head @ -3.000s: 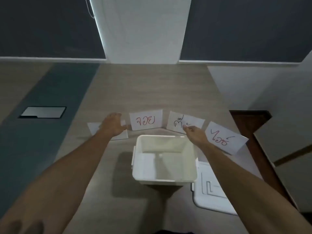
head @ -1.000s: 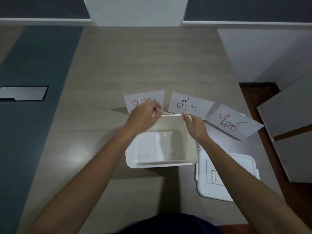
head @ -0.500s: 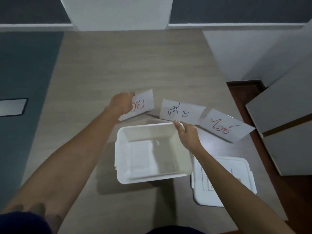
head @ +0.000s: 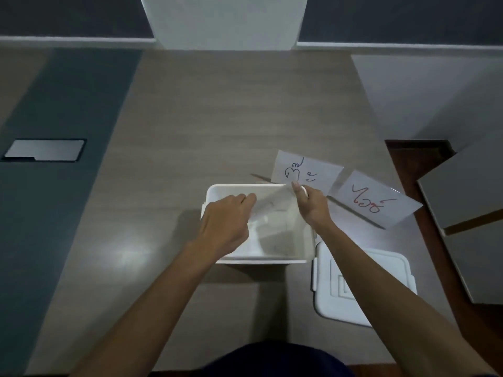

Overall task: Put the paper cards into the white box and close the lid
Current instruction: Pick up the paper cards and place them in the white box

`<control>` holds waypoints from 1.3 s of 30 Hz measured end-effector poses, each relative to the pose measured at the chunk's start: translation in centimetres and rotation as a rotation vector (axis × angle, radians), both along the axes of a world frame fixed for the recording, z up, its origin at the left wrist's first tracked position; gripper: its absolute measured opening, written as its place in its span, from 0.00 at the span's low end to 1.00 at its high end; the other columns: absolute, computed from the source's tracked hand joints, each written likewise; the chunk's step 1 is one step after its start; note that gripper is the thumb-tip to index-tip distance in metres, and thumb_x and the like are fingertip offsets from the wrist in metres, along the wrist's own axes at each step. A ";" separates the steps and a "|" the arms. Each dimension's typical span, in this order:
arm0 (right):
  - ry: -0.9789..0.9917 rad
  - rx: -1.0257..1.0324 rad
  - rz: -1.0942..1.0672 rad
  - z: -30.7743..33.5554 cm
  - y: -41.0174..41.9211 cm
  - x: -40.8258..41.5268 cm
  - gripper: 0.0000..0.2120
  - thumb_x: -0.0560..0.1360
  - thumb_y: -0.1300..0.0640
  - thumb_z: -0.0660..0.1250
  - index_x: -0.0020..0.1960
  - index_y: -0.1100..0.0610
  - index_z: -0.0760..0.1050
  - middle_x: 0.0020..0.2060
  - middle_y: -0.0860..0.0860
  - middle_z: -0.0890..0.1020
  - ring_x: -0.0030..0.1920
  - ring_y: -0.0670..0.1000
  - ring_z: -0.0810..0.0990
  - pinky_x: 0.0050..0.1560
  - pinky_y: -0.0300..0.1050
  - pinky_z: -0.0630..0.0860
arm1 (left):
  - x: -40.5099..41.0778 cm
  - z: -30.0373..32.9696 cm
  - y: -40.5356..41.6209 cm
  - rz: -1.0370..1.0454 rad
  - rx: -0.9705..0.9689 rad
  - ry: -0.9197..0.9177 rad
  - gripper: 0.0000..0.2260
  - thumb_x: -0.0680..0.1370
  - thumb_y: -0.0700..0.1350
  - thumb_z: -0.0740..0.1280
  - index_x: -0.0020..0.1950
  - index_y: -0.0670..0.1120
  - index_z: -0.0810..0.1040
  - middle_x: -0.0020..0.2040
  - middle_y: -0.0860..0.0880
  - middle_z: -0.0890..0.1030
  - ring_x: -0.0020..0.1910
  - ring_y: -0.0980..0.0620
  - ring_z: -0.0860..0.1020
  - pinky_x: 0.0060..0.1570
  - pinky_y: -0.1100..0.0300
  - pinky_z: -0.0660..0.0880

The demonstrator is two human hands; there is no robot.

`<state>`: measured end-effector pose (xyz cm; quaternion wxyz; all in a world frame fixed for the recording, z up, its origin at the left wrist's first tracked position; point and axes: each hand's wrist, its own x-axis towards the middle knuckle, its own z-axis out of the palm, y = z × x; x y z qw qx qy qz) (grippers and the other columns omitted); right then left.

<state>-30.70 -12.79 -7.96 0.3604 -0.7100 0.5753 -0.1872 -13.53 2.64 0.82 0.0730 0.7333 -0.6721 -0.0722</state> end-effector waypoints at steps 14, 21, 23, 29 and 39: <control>-0.095 0.064 -0.051 0.6 0.8 0.0 0.29 0.81 0.41 0.56 0.39 0.67 0.74 0.28 0.51 0.71 0.32 0.52 0.70 0.34 0.45 0.65 | -2.4 -4.5 3.8 -0.067 0.451 0.234 0.20 0.80 0.62 0.43 0.40 0.51 0.64 0.39 0.51 0.70 0.41 0.46 0.72 0.48 0.49 0.72; -0.113 0.144 -0.057 0.3 0.2 -0.5 0.28 0.80 0.41 0.58 0.45 0.67 0.77 0.33 0.53 0.75 0.37 0.52 0.73 0.38 0.45 0.67 | -0.5 -3.9 3.5 0.064 0.266 0.365 0.22 0.80 0.61 0.50 0.49 0.48 0.78 0.50 0.49 0.80 0.53 0.46 0.77 0.53 0.50 0.73; -0.119 0.171 -0.056 0.8 -0.6 -0.7 0.21 0.79 0.44 0.62 0.54 0.61 0.80 0.45 0.54 0.82 0.47 0.51 0.78 0.47 0.43 0.70 | 0.9 -4.2 3.1 0.149 -0.065 0.367 0.16 0.80 0.54 0.59 0.60 0.47 0.78 0.60 0.47 0.79 0.62 0.47 0.74 0.61 0.51 0.70; 0.091 -0.268 0.051 3.9 -5.0 0.6 0.18 0.78 0.57 0.66 0.67 0.59 0.73 0.64 0.57 0.78 0.67 0.57 0.71 0.65 0.47 0.66 | 4.2 -6.8 2.1 0.600 -0.053 0.554 0.24 0.79 0.54 0.58 0.75 0.55 0.61 0.73 0.45 0.68 0.70 0.43 0.67 0.67 0.50 0.65; 0.669 -0.207 0.103 2.5 -8.6 0.4 0.11 0.78 0.60 0.62 0.59 0.52 0.77 0.53 0.59 0.83 0.56 0.59 0.80 0.69 0.55 0.66 | 3.8 -8.6 1.9 0.671 -0.135 0.998 0.20 0.82 0.51 0.53 0.73 0.65 0.61 0.70 0.55 0.72 0.67 0.53 0.71 0.59 0.65 0.62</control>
